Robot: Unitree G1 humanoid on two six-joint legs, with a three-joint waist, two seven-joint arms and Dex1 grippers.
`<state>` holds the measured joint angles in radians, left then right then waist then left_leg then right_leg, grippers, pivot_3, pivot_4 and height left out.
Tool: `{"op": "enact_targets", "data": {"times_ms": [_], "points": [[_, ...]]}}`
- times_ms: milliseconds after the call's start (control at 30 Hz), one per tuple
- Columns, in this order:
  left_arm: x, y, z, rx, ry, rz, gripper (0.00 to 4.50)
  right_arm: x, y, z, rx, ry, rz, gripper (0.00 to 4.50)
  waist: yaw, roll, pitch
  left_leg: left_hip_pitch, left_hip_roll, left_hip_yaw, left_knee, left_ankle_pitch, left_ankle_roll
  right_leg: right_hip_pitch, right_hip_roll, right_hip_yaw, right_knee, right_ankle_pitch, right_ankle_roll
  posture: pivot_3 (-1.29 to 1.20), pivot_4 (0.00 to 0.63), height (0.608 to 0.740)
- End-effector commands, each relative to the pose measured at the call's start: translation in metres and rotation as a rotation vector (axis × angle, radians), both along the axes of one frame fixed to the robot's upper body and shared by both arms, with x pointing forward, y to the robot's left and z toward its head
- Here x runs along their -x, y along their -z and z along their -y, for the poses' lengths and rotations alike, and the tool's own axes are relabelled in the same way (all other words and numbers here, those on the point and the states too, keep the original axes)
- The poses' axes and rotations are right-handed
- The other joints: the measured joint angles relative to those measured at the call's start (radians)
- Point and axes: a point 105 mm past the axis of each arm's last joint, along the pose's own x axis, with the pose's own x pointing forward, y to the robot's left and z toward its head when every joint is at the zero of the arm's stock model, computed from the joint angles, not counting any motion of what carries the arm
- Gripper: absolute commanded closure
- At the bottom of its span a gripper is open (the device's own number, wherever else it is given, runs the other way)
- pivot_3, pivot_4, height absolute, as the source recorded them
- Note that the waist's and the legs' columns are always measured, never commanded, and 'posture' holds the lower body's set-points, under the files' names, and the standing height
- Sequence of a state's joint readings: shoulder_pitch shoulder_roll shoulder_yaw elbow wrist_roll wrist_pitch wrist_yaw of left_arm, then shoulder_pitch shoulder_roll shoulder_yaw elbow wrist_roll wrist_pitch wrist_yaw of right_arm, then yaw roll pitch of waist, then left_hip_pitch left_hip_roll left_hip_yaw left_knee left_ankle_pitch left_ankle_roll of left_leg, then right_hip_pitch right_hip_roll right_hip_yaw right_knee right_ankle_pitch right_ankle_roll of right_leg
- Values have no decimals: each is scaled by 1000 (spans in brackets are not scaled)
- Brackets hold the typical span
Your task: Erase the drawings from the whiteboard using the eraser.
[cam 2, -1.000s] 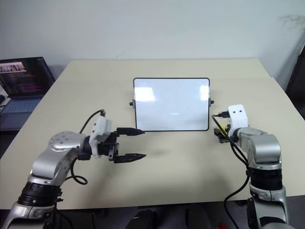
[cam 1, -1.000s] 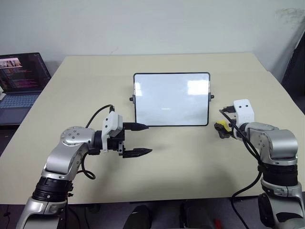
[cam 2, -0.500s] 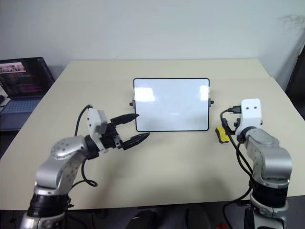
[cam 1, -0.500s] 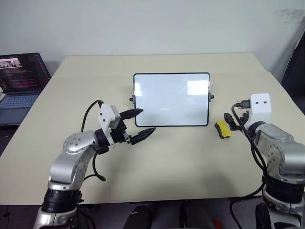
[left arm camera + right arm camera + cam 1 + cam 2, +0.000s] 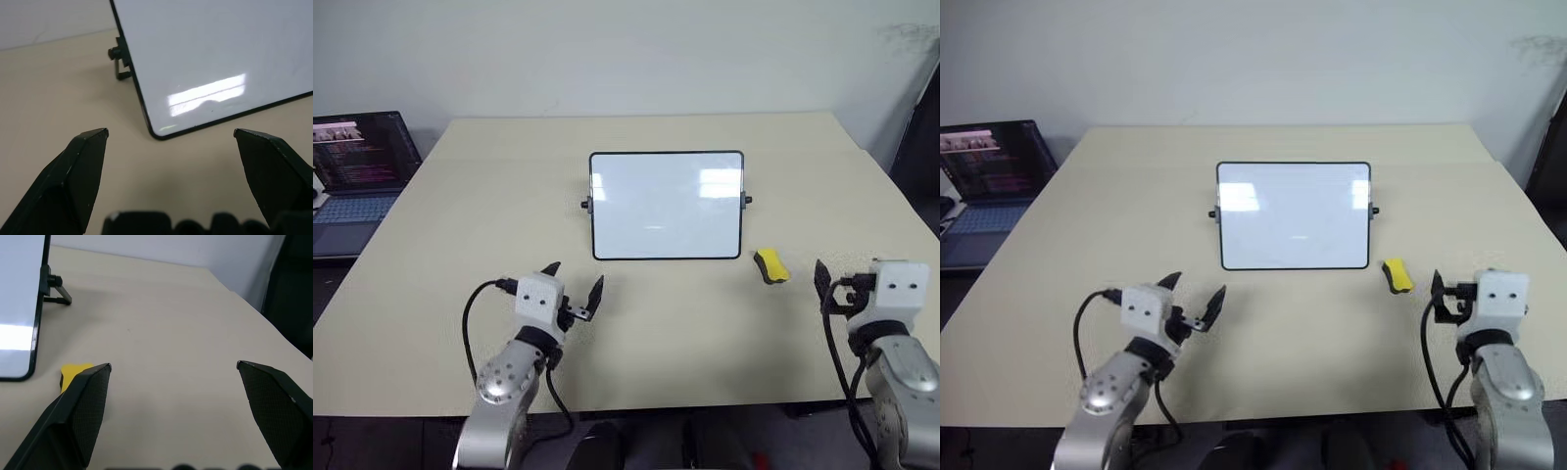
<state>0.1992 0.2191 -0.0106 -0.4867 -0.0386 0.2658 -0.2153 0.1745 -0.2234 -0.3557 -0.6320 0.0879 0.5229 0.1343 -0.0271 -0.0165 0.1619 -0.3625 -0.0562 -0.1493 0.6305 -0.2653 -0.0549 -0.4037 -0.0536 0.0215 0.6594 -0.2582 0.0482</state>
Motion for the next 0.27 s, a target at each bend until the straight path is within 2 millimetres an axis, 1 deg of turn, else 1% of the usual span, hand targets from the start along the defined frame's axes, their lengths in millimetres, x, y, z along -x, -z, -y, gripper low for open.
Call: {"op": "enact_targets", "data": {"times_ms": [33,167,267], "points": [[8,-17,-5,-17,-85,91,0,10,-6,-3,24,-1,58,32,0,0,0,0,0,0,0,0,0,0,0,0,0,0,0,0,150,740],[13,-10,-2,-30,-89,73,0,16,3,-14,15,-40,32,32,0,1,-1,0,0,0,0,0,0,0,0,0,0,0,0,0,150,740],[12,-9,-1,-27,-75,72,0,15,0,-12,7,-19,44,32,1,1,0,0,0,0,0,0,0,0,0,0,0,0,0,0,150,740]]}}
